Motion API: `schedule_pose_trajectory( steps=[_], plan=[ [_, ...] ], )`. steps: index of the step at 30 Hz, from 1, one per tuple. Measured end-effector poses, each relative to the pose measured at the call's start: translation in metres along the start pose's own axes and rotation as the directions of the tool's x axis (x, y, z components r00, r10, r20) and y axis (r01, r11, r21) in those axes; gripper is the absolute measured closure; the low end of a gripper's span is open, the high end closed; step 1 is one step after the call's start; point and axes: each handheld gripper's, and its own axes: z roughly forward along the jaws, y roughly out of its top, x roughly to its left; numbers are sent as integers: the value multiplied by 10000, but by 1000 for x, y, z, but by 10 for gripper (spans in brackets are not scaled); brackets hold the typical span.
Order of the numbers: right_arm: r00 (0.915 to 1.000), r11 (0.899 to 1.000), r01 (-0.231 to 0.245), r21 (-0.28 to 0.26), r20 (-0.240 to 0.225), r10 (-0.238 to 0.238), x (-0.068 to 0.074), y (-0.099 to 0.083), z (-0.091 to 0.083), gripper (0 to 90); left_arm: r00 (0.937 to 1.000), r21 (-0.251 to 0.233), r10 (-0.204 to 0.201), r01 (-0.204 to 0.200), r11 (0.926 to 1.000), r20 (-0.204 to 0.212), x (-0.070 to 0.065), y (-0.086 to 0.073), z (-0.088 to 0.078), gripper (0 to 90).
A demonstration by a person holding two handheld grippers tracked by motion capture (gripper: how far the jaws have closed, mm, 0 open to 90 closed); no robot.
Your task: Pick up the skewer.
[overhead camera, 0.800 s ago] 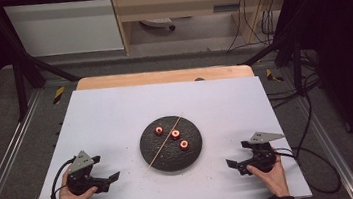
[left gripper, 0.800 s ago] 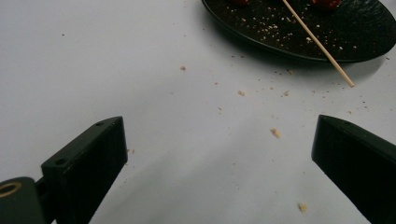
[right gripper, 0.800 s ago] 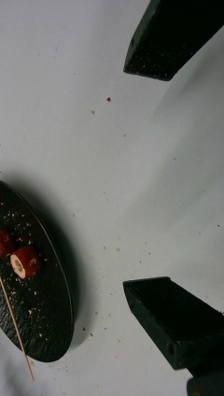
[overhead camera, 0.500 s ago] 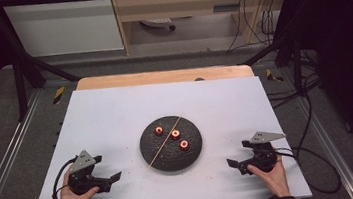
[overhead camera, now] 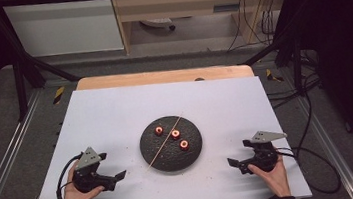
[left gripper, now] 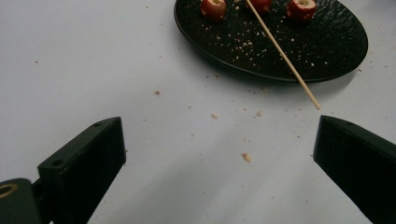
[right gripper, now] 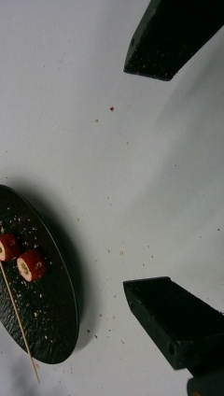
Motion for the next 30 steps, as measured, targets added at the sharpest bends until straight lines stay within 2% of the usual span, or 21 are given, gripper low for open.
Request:
schedule_pose_trajectory(
  steps=[7,12,17,21,30],
  plan=[
    [10000,10000,45,56,13,-45,0,0,1,5,9998,267,137,-134,9996,-142,-6,11,4,31],
    [10000,10000,42,91,7,-42,0,0,1,5,9994,399,313,-308,9987,-119,-14,25,9,40],
    [10000,9998,79,157,18,-79,0,0,2,5,9975,588,684,-673,9960,-179,-25,42,17,47],
    [9999,9998,98,167,24,-99,0,0,2,5,9975,695,691,-681,9953,-117,-32,54,25,57],
    [9999,9998,146,158,17,-146,0,0,3,5,9976,1349,685,-662,9887,-123,-41,72,53,76]
  ],
)
